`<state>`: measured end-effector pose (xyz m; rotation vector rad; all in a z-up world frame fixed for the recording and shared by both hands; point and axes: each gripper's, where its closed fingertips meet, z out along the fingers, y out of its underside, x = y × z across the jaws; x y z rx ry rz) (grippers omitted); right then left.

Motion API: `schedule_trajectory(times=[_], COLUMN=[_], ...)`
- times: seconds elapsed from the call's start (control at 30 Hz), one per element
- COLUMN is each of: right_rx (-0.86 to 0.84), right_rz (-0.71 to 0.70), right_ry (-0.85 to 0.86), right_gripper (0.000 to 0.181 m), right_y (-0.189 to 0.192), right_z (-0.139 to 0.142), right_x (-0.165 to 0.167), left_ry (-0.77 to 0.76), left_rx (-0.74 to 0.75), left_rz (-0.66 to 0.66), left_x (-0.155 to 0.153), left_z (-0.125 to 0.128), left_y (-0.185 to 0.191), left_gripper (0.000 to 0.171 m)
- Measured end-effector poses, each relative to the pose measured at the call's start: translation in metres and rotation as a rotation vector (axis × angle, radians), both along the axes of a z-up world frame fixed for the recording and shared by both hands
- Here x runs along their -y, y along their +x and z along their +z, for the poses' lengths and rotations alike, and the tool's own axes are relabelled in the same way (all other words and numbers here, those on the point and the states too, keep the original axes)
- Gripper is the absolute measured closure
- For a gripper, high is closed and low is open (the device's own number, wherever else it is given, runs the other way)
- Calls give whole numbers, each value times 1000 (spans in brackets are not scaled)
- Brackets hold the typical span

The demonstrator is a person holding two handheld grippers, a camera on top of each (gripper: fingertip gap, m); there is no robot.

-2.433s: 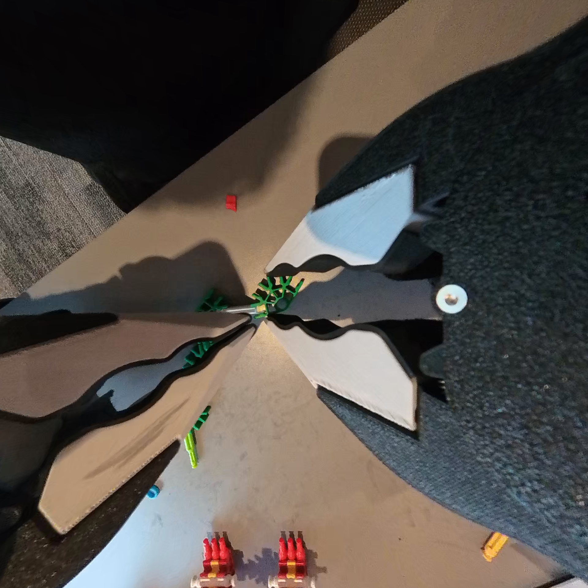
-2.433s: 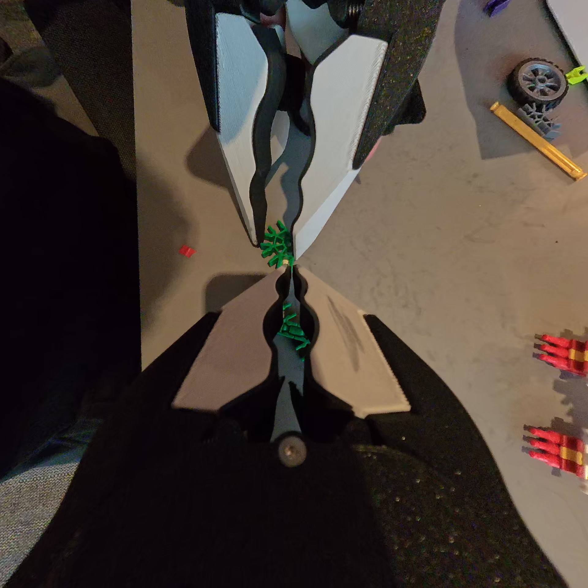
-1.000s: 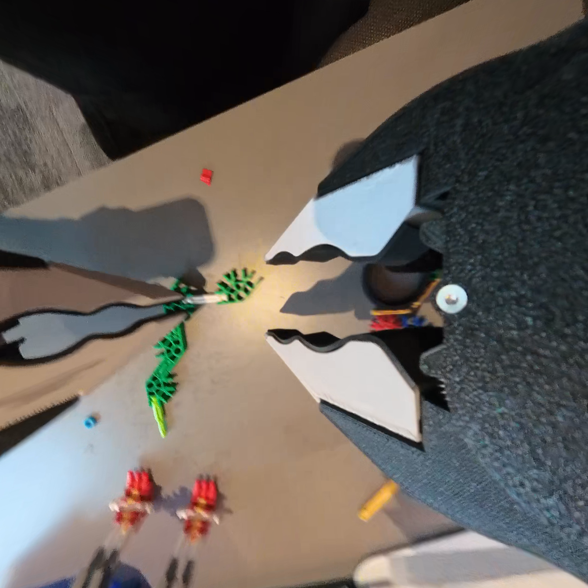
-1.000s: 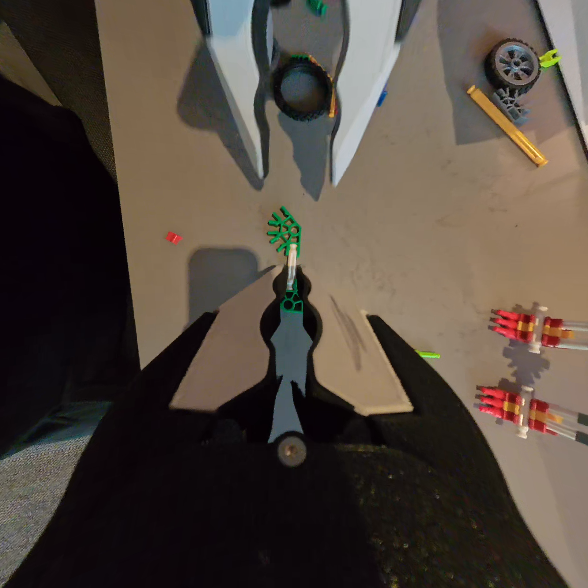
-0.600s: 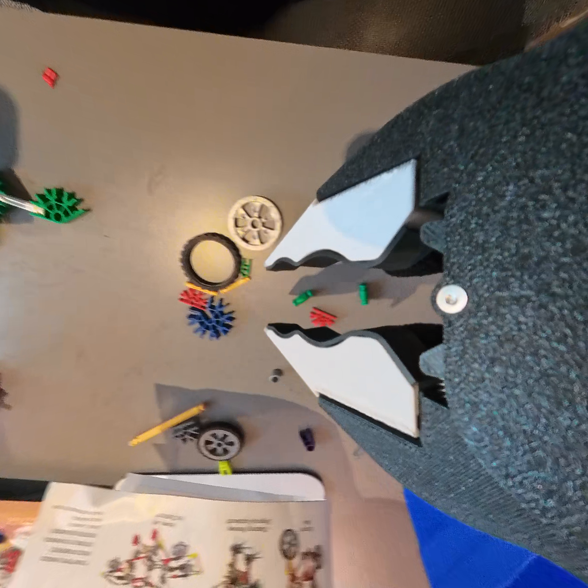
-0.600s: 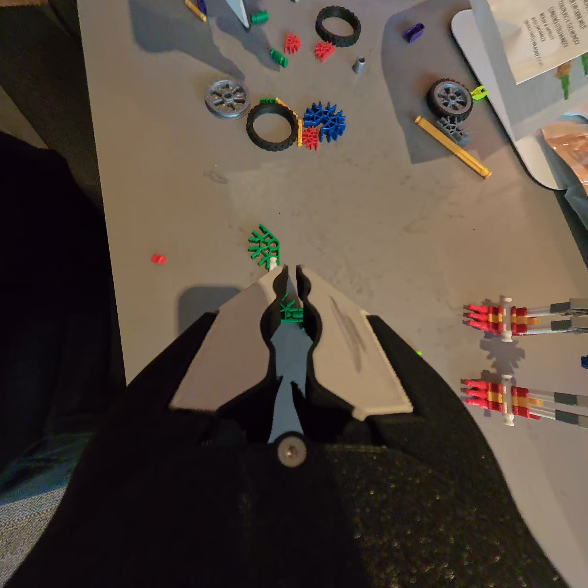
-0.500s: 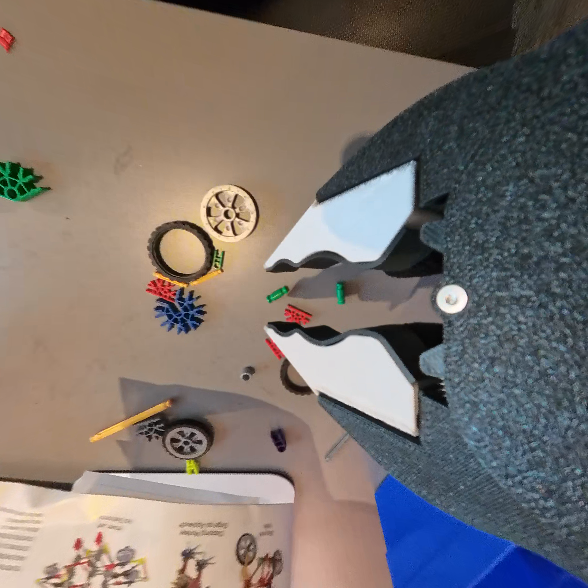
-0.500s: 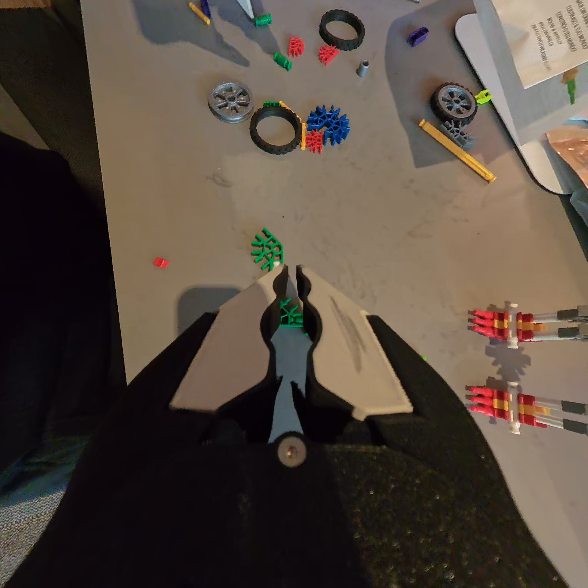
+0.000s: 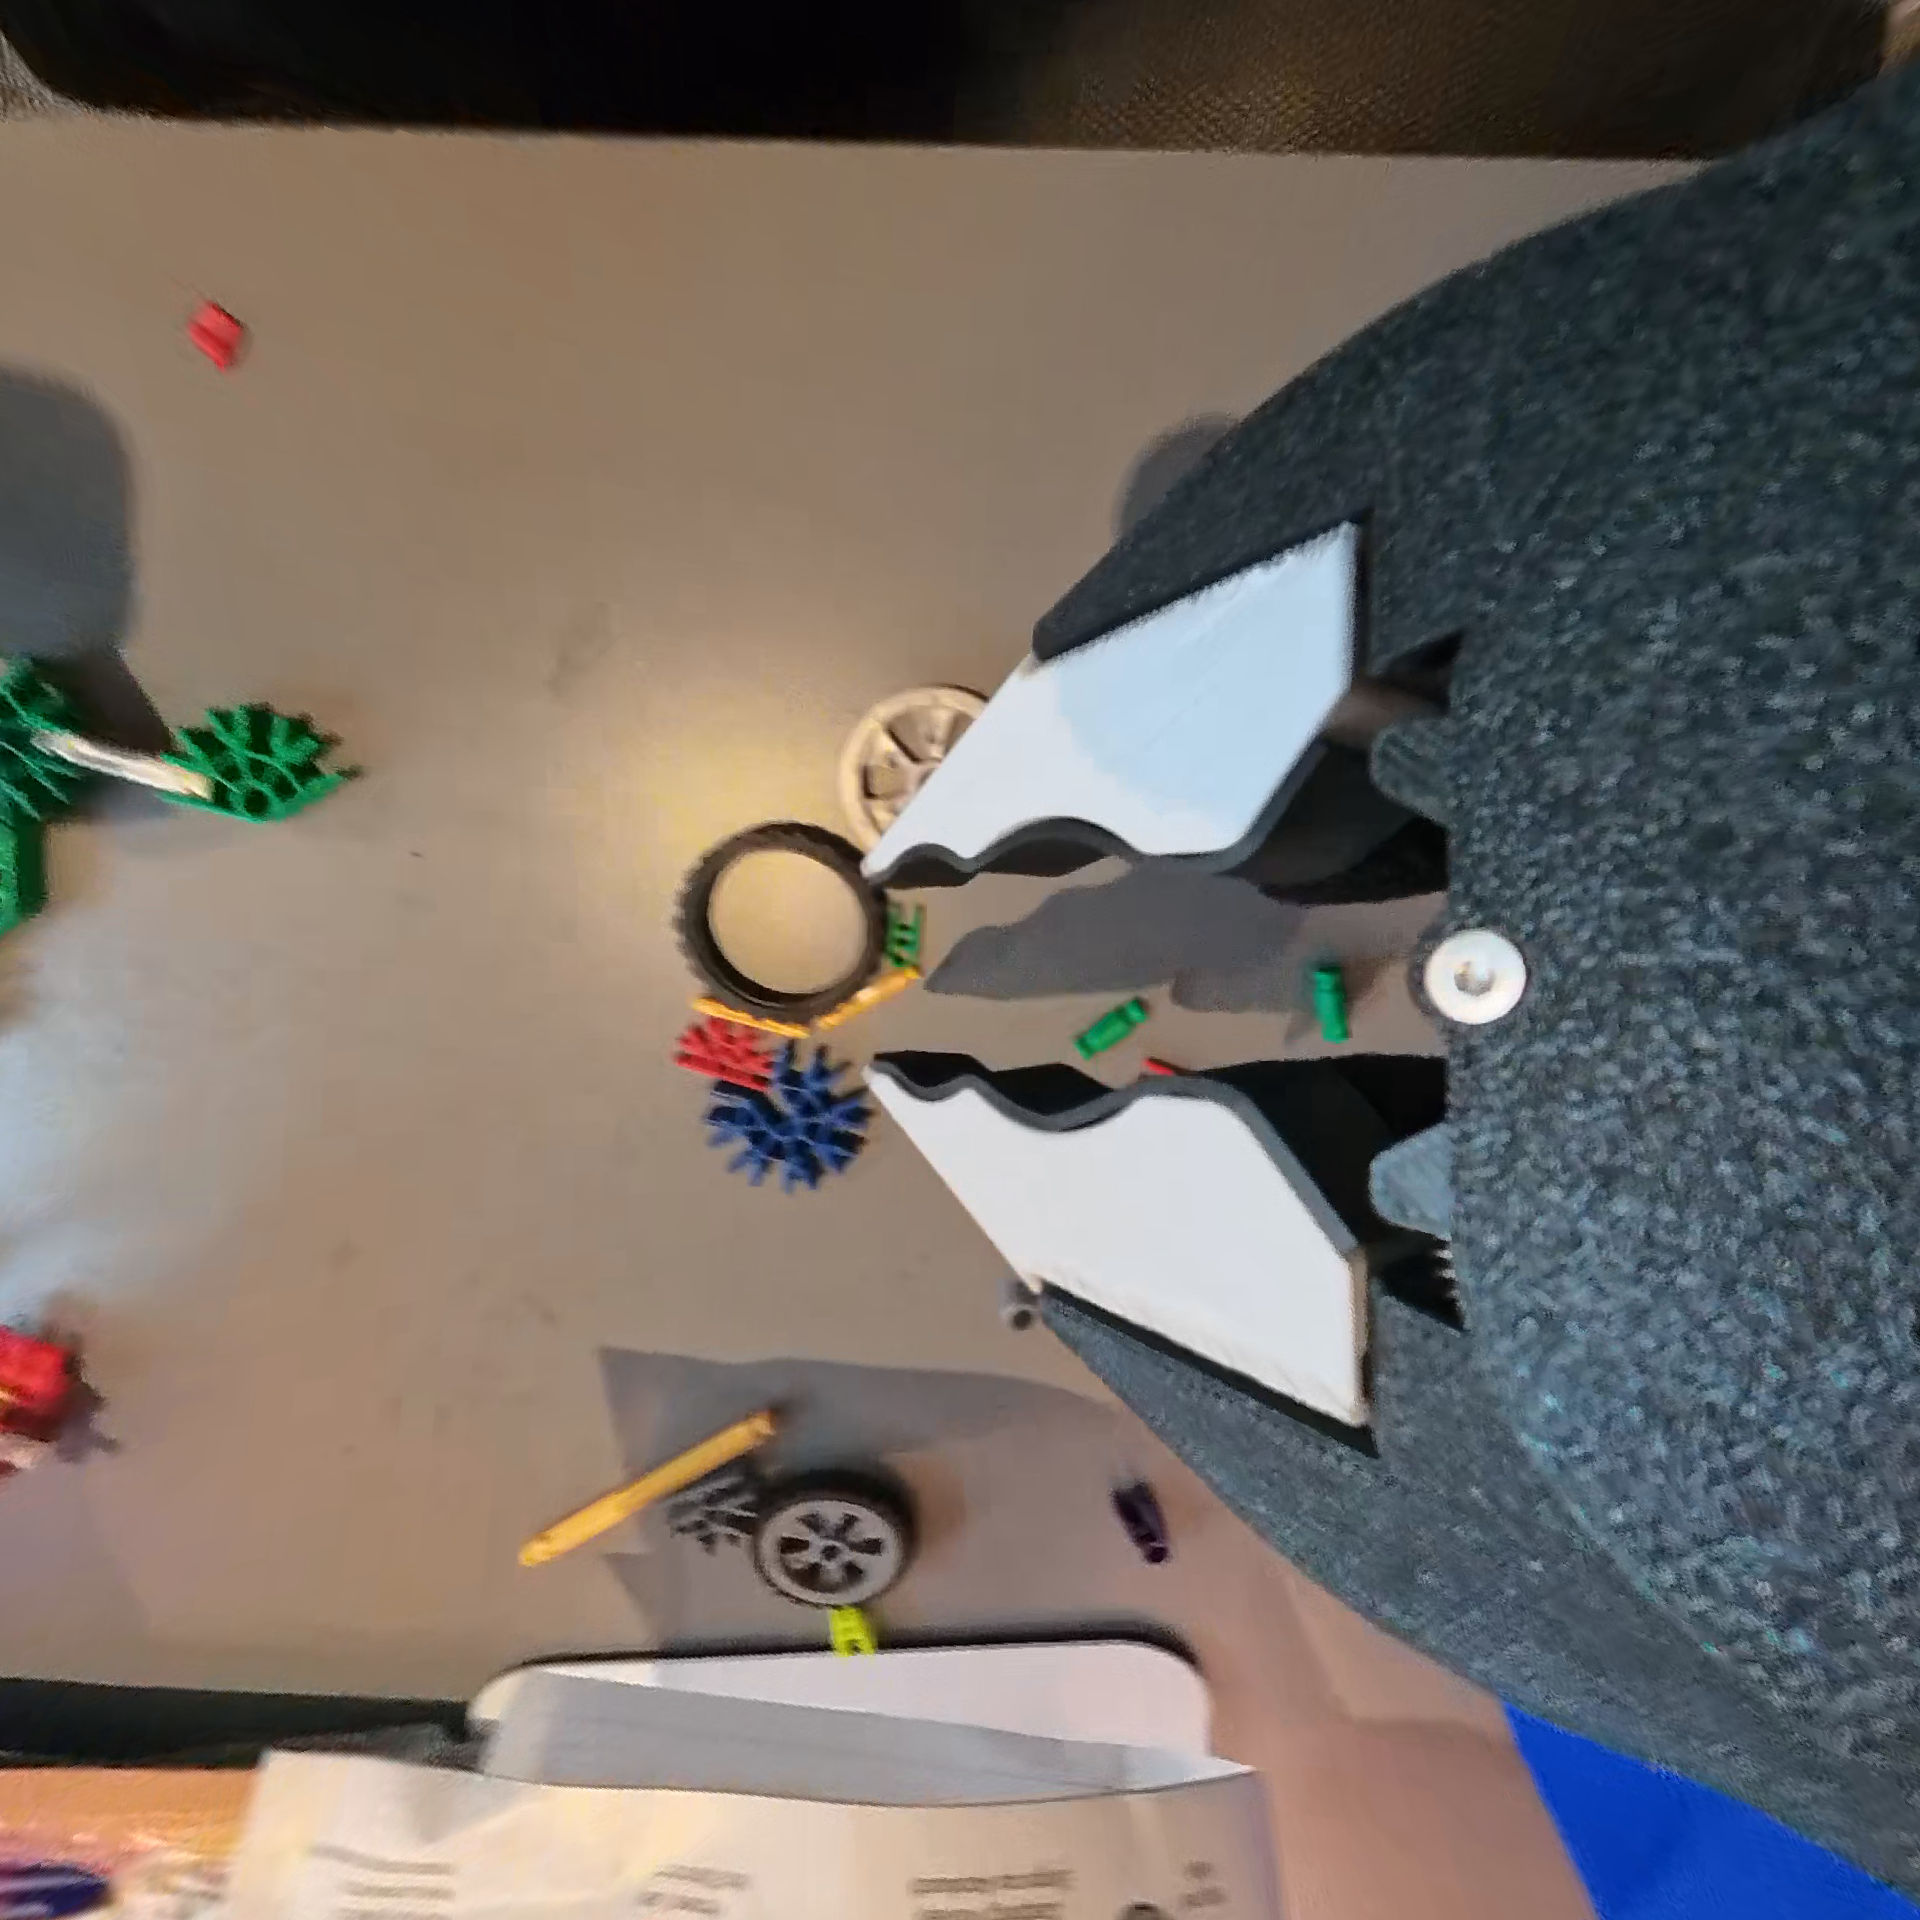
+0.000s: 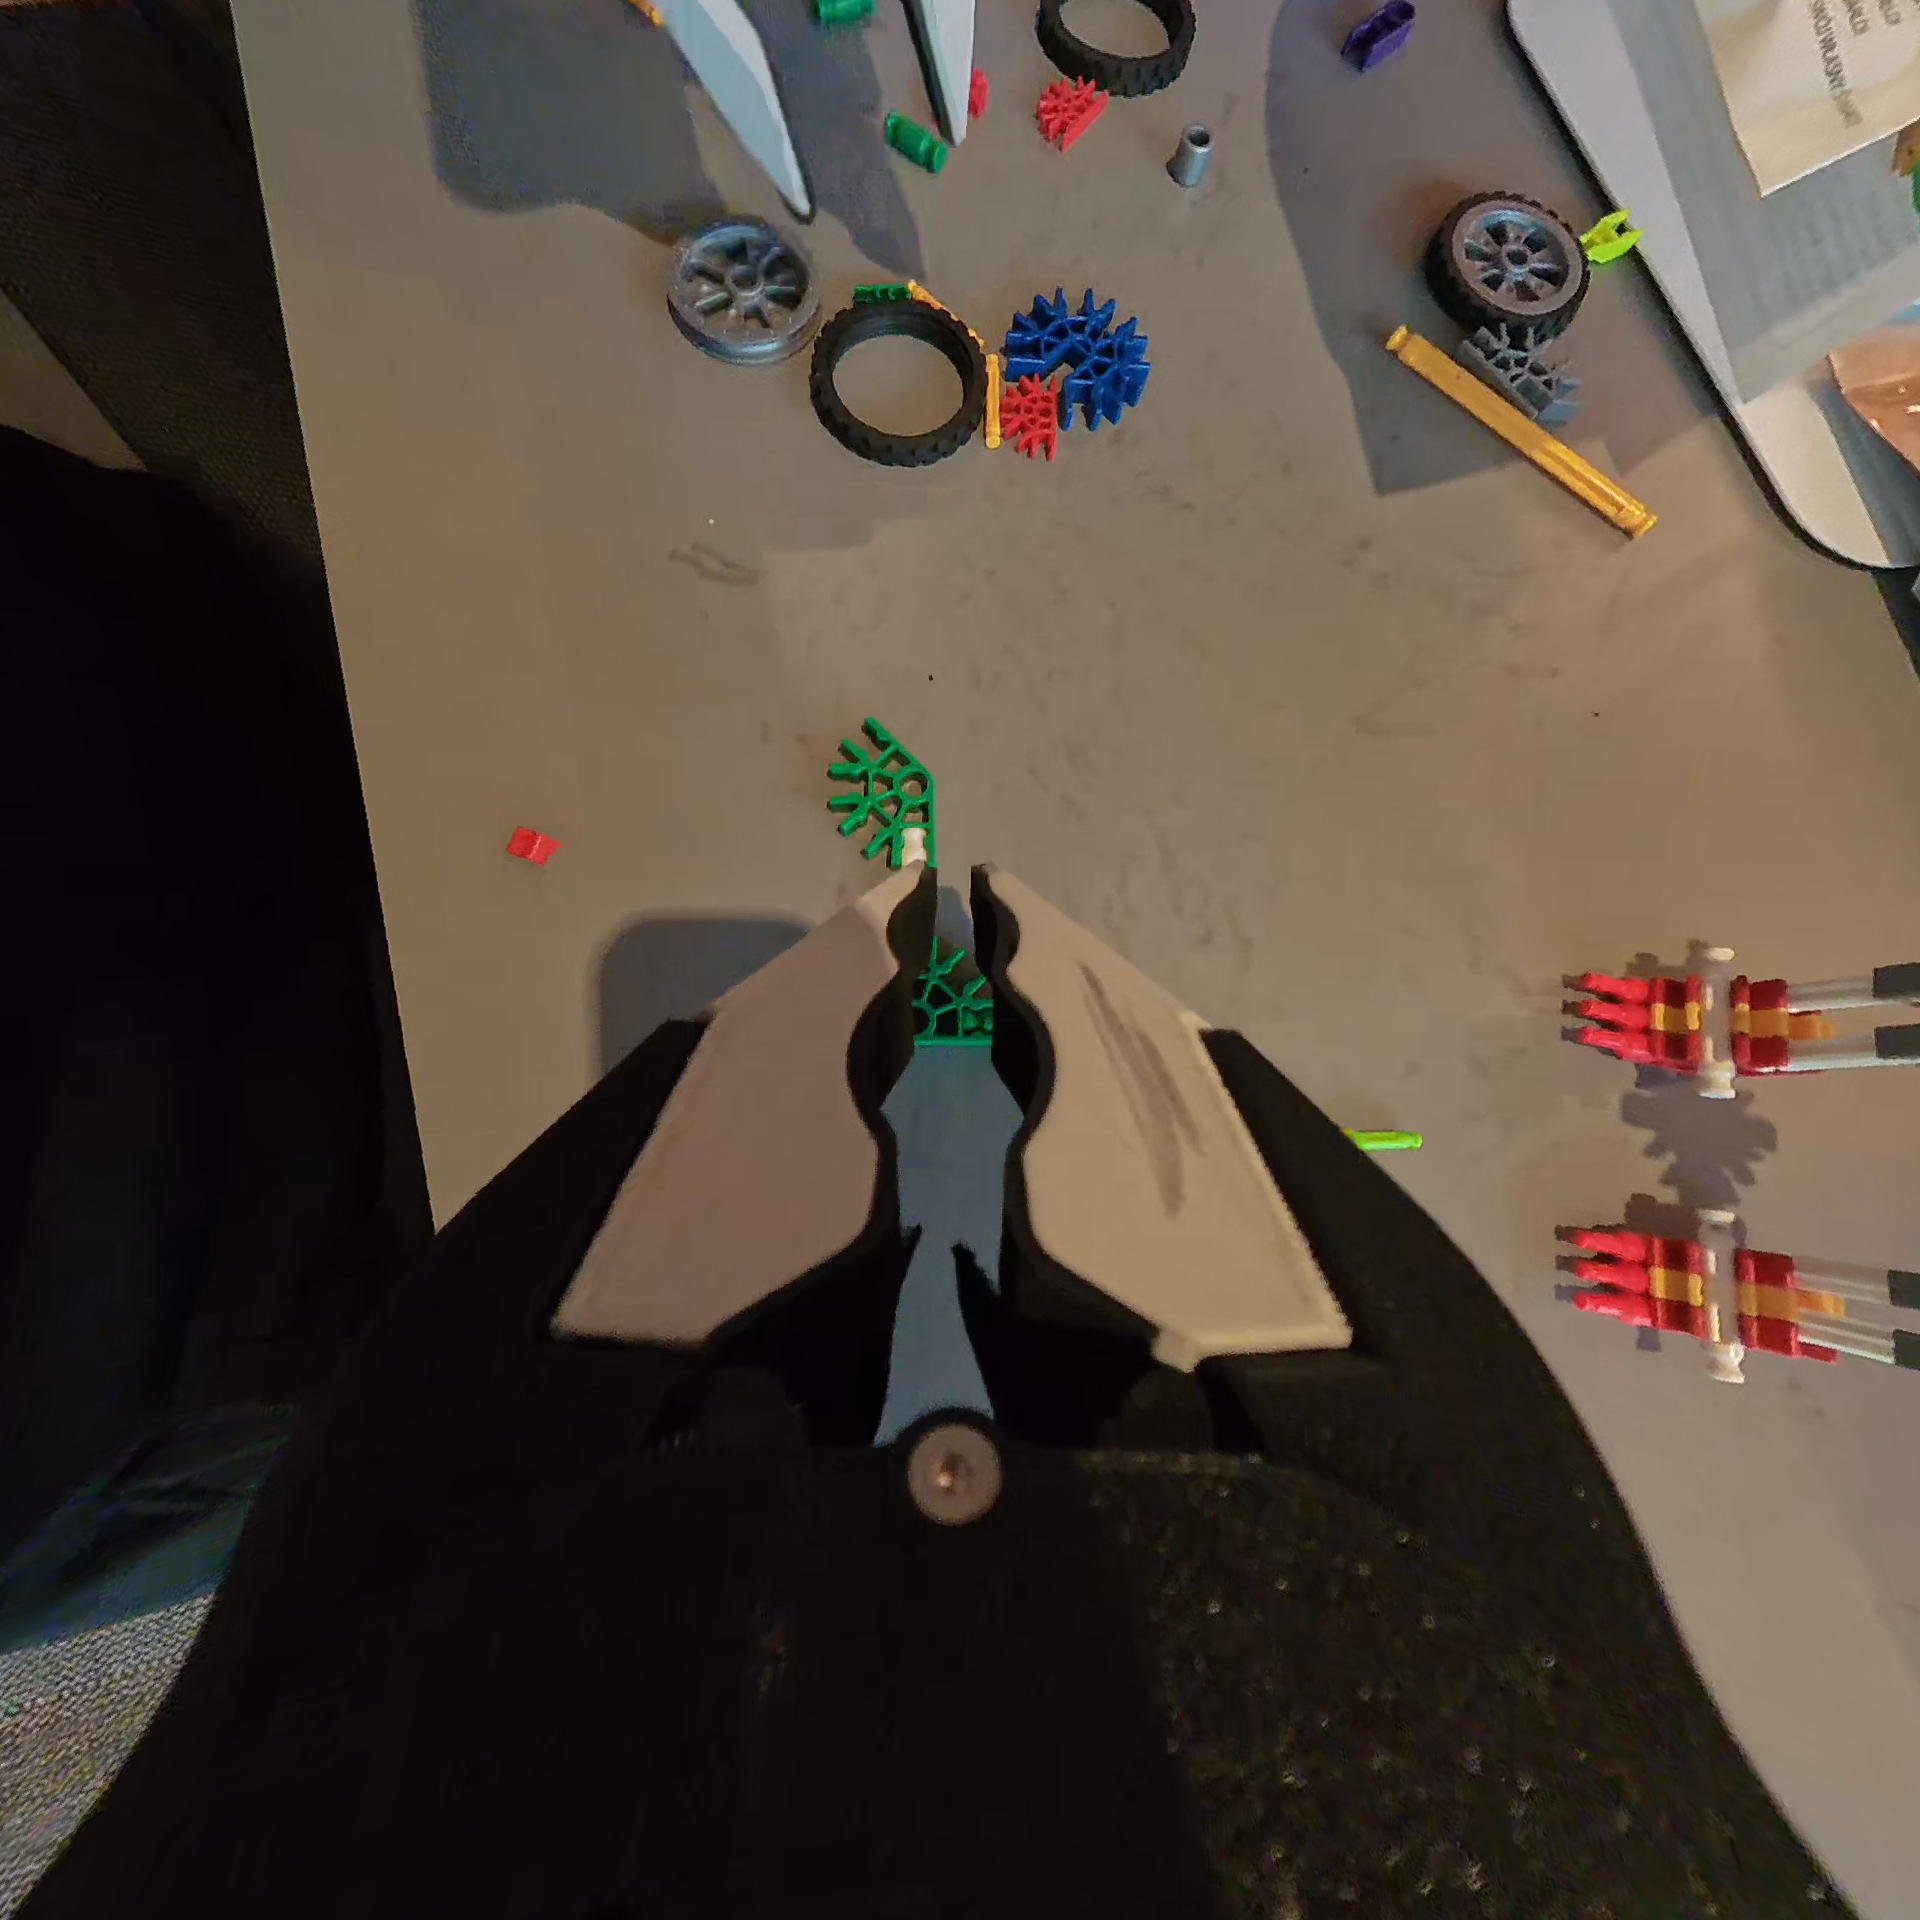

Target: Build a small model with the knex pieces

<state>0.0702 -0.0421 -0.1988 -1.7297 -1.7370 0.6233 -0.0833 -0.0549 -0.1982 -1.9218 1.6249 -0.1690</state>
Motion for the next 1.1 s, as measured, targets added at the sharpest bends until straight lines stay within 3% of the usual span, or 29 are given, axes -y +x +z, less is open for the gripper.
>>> schedule_trajectory(times=[0.23,0.6,1.1], right_rx=[18,101,87], right_rz=[22,49,39], right_ry=[-12,-3,-8], right_gripper=[173,174,176], right_y=[-3,-2,-7], right_z=[-8,-28,-28], right_x=[7,9,7], left_ry=[8,18,37], left_rx=[-9,-18,-5], left_rz=[-77,3,59], left_x=[3,7,5], left_z=[-6,-10,-10], left_y=[33,9,-11], left_gripper=[136,136,136])
